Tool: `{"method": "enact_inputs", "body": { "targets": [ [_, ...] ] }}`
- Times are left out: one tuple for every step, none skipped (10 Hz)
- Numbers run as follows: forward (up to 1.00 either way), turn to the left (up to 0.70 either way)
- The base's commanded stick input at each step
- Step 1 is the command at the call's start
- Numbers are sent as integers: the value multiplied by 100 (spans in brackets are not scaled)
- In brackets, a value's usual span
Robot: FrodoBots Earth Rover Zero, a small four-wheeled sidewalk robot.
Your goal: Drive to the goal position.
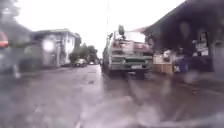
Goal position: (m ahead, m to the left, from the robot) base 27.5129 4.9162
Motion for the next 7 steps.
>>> {"method": "enact_inputs", "body": {
  "targets": [
    [100, 27],
    [100, 2],
    [100, 0],
    [100, 0],
    [100, 0],
    [100, 0],
    [100, 0]
  ]
}}
